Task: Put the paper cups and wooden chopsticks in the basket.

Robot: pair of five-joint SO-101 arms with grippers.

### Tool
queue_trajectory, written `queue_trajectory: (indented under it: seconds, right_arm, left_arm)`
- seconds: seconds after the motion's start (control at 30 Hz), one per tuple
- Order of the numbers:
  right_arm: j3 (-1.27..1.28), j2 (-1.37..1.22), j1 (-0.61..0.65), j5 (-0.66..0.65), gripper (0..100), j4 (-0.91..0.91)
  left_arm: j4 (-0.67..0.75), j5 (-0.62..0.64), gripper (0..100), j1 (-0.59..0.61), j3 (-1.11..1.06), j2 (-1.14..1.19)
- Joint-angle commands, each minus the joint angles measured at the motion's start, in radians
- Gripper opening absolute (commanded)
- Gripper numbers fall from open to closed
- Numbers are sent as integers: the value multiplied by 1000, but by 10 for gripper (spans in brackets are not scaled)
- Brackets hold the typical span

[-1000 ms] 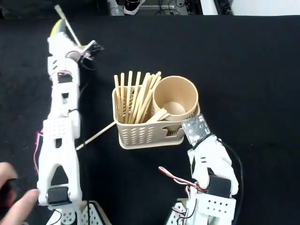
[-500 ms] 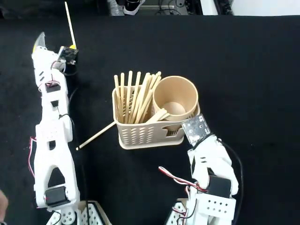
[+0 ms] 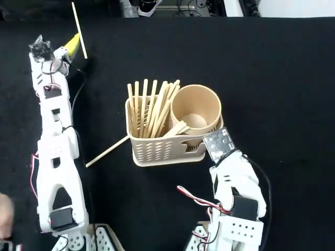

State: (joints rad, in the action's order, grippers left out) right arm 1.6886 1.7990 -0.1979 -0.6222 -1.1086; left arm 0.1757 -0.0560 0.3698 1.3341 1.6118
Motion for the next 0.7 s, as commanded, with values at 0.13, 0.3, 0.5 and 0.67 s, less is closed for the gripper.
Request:
queue_trajectory:
  seconds: [0.13,0.3,0.5,0.67]
  right_arm:
    - [-2,48,2,-8,12,-6]
    - [-2,48,2,-8,12,-6]
    - [-2,48,2,-8,12,-6]
    - [-2,48,2,-8,12,-6]
  left_arm:
    - [-330,117,461,-62,71,2]
    - [-379,12,461,-64,65,52]
    - [-226,127,461,-54,74,152]
    - [-107,117,460,-48,61,227]
